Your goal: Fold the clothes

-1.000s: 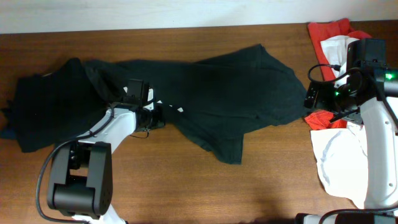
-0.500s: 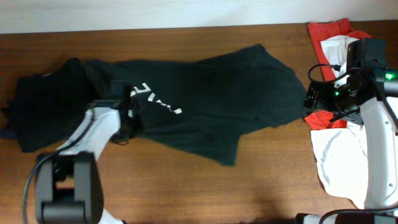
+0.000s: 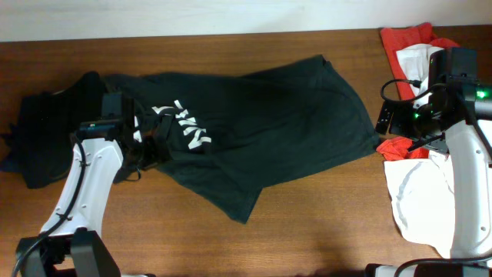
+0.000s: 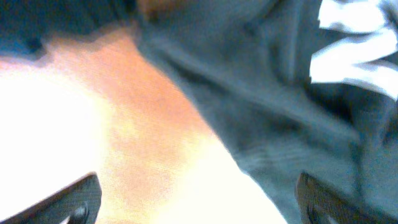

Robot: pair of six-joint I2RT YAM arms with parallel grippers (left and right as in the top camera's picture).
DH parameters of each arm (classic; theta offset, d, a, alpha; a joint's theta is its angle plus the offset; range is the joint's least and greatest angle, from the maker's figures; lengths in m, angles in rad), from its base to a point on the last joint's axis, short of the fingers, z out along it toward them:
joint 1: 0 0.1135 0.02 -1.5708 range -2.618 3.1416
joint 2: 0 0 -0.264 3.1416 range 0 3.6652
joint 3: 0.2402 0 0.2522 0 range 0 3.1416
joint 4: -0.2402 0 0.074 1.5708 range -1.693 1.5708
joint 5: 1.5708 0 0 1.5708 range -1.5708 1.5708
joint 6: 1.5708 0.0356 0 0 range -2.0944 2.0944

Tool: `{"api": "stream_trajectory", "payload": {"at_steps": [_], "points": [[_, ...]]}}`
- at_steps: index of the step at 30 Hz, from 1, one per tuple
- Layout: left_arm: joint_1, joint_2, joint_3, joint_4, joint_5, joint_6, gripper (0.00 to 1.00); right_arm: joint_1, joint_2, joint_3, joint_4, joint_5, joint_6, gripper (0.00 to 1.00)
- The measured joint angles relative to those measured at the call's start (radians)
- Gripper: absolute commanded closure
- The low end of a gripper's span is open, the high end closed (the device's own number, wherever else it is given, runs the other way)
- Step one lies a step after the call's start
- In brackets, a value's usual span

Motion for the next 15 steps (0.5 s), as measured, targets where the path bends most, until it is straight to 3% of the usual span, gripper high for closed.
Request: {"api": "stream_trajectory", "payload": {"at_steps": [4, 10, 15], "points": [[-0.001, 0.000, -0.061, 0.002, 0.111, 0.000, 0.01, 0.000, 0.000, 0.000, 0.000, 0.000, 0.000, 0.01], [-0.085, 0.003, -0.252, 0.229, 0.252, -0.004, 0.01, 0.000, 0.000, 0.000, 0.000, 0.000, 0.000, 0.01], [-0.215, 0.004, -0.341, 0.403, 0.285, -0.064, 0.04, 0.000, 0.000, 0.000, -0.003, 0.000, 0.000, 0.01]]}}
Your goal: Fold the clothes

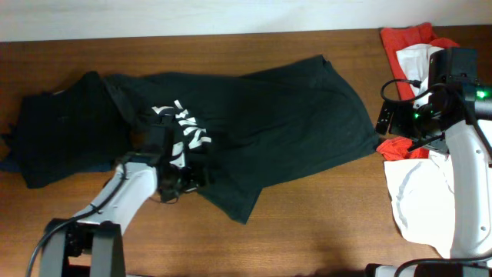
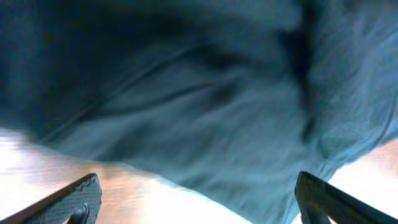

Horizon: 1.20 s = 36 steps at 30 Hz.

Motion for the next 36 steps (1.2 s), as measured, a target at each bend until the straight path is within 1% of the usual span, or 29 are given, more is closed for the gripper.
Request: {"api": "stream_trajectory", "payload": {"at_steps": [2, 3, 7, 11, 15, 16, 17, 21, 22, 24, 26, 28, 29, 34, 36], "points": [[-0.045, 0.001, -0.007, 0.026, -0.013, -0.030, 0.09, 0.000, 0.000, 0.000, -0.002, 0.000, 0.000, 0.01], [-0.069, 0.001, -0.010, 0.035, -0.023, -0.047, 0.10, 0.000, 0.000, 0.000, -0.002, 0.000, 0.000, 0.01], [-0.100, 0.001, -0.012, 0.046, -0.063, -0.076, 0.10, 0.000, 0.000, 0.000, -0.002, 0.000, 0.000, 0.01], [-0.103, 0.001, -0.013, 0.012, -0.087, -0.115, 0.10, 0.000, 0.000, 0.000, -0.005, 0.000, 0.000, 0.01], [-0.103, 0.001, -0.013, 0.023, -0.130, -0.161, 0.11, 0.000, 0.000, 0.000, -0.005, 0.000, 0.000, 0.01], [-0.103, 0.001, -0.013, 0.031, -0.138, -0.165, 0.17, 0.000, 0.000, 0.000, -0.006, 0.000, 0.000, 0.01], [-0.103, 0.003, -0.013, 0.040, -0.145, -0.169, 0.18, 0.000, 0.000, 0.000, -0.006, 0.000, 0.000, 0.01], [-0.103, 0.019, -0.012, 0.063, -0.164, -0.189, 0.34, 0.000, 0.000, 0.000, -0.007, 0.000, -0.001, 0.01], [-0.103, 0.024, -0.010, 0.065, -0.167, -0.192, 0.50, 0.000, 0.000, 0.000, -0.007, 0.000, 0.000, 0.01], [-0.102, 0.036, -0.003, 0.069, -0.175, -0.197, 0.76, 0.000, 0.000, 0.000, -0.009, 0.000, 0.000, 0.01], [-0.102, 0.055, 0.002, 0.076, -0.179, -0.197, 0.89, 0.000, 0.000, 0.000, -0.008, 0.000, 0.000, 0.01], [-0.102, 0.063, 0.003, 0.081, -0.183, -0.195, 0.94, 0.000, 0.000, 0.000, -0.010, 0.000, 0.000, 0.01], [-0.101, 0.066, 0.003, 0.085, -0.183, -0.198, 0.99, 0.000, 0.000, 0.000, -0.010, 0.000, 0.000, 0.01], [-0.103, 0.071, 0.006, 0.111, -0.204, -0.181, 1.00, 0.000, 0.000, 0.000, -0.009, 0.000, 0.000, 0.01], [-0.103, 0.077, 0.024, 0.081, -0.214, -0.161, 1.00, 0.000, 0.000, 0.000, -0.010, 0.000, 0.000, 0.01]]}}
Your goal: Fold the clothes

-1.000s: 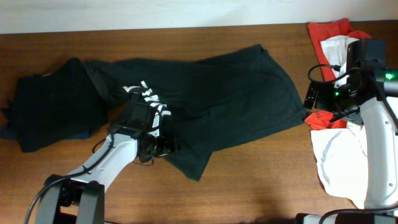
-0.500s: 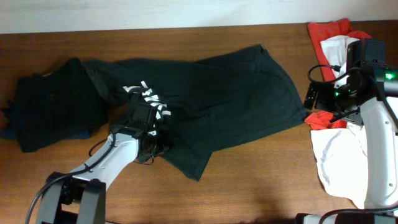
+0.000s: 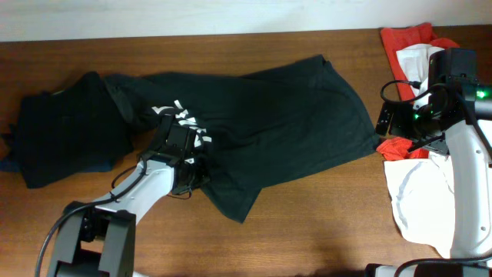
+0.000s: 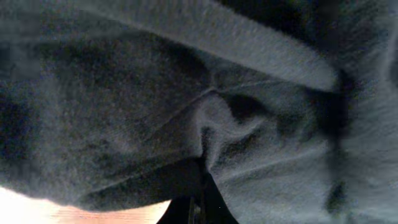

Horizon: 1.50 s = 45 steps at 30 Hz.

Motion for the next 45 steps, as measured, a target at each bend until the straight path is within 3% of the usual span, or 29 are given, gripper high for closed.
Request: {"api": "stream_trajectory", "payload": {"at_steps": [5, 10, 14, 16, 22, 25, 26, 37, 45], "points": [[0.045, 0.005, 0.097, -0.214, -0.019, 0.087, 1.00, 0.000, 0.008, 0.000, -0.012, 0.000, 0.000, 0.01], [0.211, -0.083, 0.193, -0.426, -0.026, 0.194, 1.00, 0.000, 0.052, -0.013, -0.024, -0.013, 0.000, 0.01], [0.334, -0.177, 0.207, -0.508, -0.032, 0.256, 1.00, 0.000, 0.074, -0.103, -0.002, -0.046, 0.000, 0.01], [0.374, -0.202, 0.207, -0.523, -0.034, 0.273, 1.00, 0.000, 0.084, -0.187, 0.047, -0.063, 0.003, 0.02], [0.385, -0.206, 0.208, -0.594, -0.037, 0.310, 1.00, 0.000, 0.095, -0.424, 0.293, -0.082, 0.031, 0.19], [0.385, -0.206, 0.208, -0.621, -0.059, 0.318, 1.00, 0.000, 0.097, -0.505, 0.396, -0.083, 0.030, 0.31], [0.385, -0.206, 0.208, -0.622, -0.071, 0.320, 1.00, 0.000, 0.097, -0.526, 0.425, -0.083, 0.032, 0.39], [0.385, -0.206, 0.208, -0.623, -0.100, 0.320, 1.00, 0.000, 0.098, -0.718, 0.733, -0.084, 0.113, 0.39], [0.385, -0.206, 0.208, -0.623, -0.103, 0.320, 1.00, 0.000, 0.098, -0.747, 0.851, -0.084, 0.142, 0.39]]}}
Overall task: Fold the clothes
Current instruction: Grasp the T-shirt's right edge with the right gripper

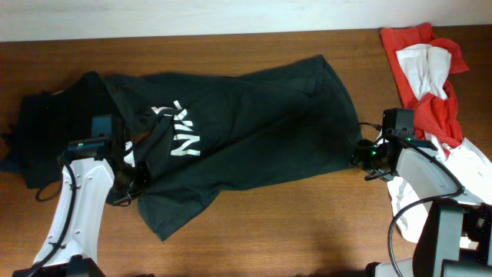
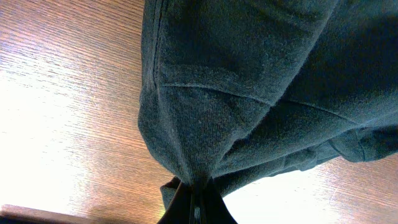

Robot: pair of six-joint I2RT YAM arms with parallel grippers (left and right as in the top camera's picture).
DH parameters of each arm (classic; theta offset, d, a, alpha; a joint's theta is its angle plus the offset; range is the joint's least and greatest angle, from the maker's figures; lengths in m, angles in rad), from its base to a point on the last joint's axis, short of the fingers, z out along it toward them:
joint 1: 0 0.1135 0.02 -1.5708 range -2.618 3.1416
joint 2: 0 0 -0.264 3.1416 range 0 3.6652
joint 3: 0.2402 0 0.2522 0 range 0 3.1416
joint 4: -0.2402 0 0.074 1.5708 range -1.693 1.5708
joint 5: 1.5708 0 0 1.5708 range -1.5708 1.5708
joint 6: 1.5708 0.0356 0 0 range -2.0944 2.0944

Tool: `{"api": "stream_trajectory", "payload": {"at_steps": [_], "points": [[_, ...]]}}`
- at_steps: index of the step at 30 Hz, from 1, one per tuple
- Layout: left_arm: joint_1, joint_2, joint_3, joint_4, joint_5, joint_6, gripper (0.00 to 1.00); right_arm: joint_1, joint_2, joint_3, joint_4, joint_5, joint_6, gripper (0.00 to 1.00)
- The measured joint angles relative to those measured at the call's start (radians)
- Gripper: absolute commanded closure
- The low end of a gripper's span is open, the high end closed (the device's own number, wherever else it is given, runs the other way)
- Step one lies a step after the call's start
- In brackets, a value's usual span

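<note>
A dark green T-shirt [image 1: 261, 115] with white lettering [image 1: 178, 132] lies spread across the middle of the wooden table [image 1: 307, 231]. My left gripper [image 1: 132, 185] sits at the shirt's lower left and is shut on a bunched fold of it. In the left wrist view the fabric [image 2: 249, 93] is pinched between the closed jaws of that gripper [image 2: 196, 202] and drapes away over the wood. My right gripper [image 1: 366, 157] rests at the shirt's right edge. Its fingers are too small and dark in the overhead view to read.
A dark garment pile [image 1: 46, 142] lies at the far left, touching the shirt's sleeve. A red cloth [image 1: 419, 54] with a white piece [image 1: 432, 61] on it lies at the back right. Another white garment [image 1: 461, 165] lies beneath the right arm.
My left gripper, still shut on the shirt, now sits further left, and the shirt's lower front flap has come leftward with it. The right arm has come from beside the red cloth to the shirt's right edge.
My left gripper was open at the shirt's left side near the lettering. Then it was open over the lower front flap, and after that shut on the fabric there. Now the flap is drawn to the left, and the right arm has come to the shirt.
</note>
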Motion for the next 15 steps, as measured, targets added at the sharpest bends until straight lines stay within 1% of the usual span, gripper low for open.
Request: {"api": "stream_trajectory", "payload": {"at_steps": [3, 6, 8, 9, 10, 11, 12, 13, 15], "points": [[0.000, 0.000, 0.000, 0.000, 0.000, 0.000, 1.00, 0.000, 0.008, 0.000, 0.013, 0.000, 0.017, 0.39], [0.000, 0.000, 0.000, 0.002, 0.000, 0.000, 1.00, 0.000, 0.058, 0.000, 0.032, 0.000, 0.030, 0.39], [0.000, 0.000, 0.000, 0.004, 0.000, 0.000, 1.00, 0.000, 0.080, 0.008, 0.052, -0.001, 0.035, 0.41], [0.000, 0.000, 0.000, 0.003, 0.000, 0.000, 1.00, 0.000, 0.091, 0.019, 0.057, -0.002, 0.037, 0.48], [0.000, 0.000, 0.000, 0.003, 0.000, 0.000, 1.00, 0.000, 0.100, 0.027, 0.061, -0.002, 0.038, 0.66], [0.000, 0.000, 0.000, 0.003, 0.000, 0.000, 1.00, 0.000, 0.108, 0.033, 0.069, -0.002, 0.040, 0.72], [0.000, 0.000, 0.000, 0.004, 0.000, 0.000, 1.00, 0.000, 0.119, 0.039, 0.076, -0.003, 0.036, 0.91], [0.000, 0.000, 0.000, 0.004, 0.000, 0.000, 1.00, 0.000, 0.121, 0.040, 0.078, -0.001, 0.038, 0.96], [0.000, 0.000, 0.000, 0.004, 0.000, 0.000, 1.00, -0.003, 0.136, 0.048, 0.087, -0.010, 0.043, 0.96]]}}
